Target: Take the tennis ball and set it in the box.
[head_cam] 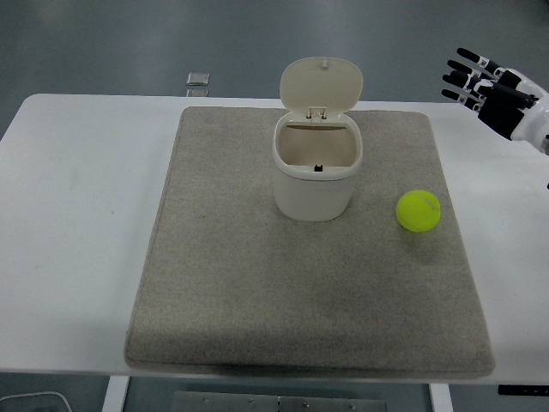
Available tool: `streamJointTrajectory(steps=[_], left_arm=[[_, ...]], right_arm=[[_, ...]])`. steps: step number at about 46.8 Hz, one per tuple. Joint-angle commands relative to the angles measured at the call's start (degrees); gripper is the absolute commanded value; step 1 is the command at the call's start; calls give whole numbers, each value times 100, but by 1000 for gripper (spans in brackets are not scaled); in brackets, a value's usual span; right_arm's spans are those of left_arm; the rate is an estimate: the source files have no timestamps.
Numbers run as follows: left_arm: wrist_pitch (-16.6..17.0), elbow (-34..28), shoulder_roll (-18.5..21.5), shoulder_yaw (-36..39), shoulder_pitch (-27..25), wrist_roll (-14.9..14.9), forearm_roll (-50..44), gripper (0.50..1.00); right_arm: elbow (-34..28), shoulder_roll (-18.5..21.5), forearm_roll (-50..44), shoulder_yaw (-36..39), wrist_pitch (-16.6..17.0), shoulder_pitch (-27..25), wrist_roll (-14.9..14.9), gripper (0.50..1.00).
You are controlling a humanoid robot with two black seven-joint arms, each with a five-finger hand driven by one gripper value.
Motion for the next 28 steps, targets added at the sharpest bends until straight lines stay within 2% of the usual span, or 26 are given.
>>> streamJointTrajectory(steps=[1,11,23,28], left_arm=[[0,1,0,-7,1,0,0,992],[0,1,0,1,1,0,0,992],[0,1,0,-7,1,0,0,992],[0,-8,0,1,1,0,0,992]], right_arm=[[-17,-3,-156,8,29,4,-7,913],[-17,-213,-473,17,275,30,-7,913],[0,-714,-1061,52,908,162,-7,913],[0,-864,-1325,53,1268,153,11,913]])
